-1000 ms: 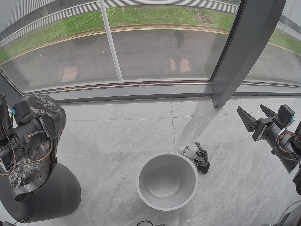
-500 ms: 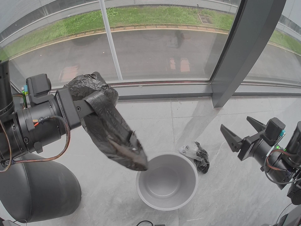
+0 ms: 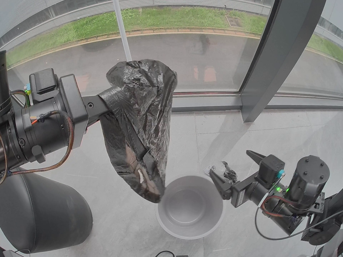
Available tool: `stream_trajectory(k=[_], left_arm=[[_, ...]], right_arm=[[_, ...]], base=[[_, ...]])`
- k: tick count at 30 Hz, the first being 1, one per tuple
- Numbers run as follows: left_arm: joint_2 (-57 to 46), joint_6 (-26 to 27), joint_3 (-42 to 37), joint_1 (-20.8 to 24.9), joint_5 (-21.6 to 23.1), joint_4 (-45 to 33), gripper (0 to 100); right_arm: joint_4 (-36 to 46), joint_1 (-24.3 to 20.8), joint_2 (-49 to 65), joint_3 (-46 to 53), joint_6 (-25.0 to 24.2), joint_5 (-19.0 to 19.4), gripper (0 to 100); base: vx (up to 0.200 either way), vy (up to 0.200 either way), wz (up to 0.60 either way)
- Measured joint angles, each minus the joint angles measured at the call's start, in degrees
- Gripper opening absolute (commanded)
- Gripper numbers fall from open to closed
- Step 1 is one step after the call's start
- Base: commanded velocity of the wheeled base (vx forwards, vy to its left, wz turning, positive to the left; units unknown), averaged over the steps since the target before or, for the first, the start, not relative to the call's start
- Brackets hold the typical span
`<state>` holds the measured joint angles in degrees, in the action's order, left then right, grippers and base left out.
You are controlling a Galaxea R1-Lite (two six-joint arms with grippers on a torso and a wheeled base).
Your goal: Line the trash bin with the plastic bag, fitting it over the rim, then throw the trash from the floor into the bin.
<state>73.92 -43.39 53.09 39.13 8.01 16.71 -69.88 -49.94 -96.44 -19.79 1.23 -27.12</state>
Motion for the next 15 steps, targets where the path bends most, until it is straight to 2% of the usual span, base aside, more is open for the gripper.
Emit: stream_trajectory(k=[7,15], left_arm=[[0.09,-1.99,0.07,-1.07,1.13,0.20,0],[-0.30,-4.05,0.51,-2.01,0.80,0.41,0]], right_arm=[[-0.06,-4.38,-6.56,-3.43,4.23,-0.95,100],[-0.11,-9.73,-13.23,-7.28,5.22,-1.52,100]], base=[[0.000,0.000,0.00],[0.000,0.000,0.00]])
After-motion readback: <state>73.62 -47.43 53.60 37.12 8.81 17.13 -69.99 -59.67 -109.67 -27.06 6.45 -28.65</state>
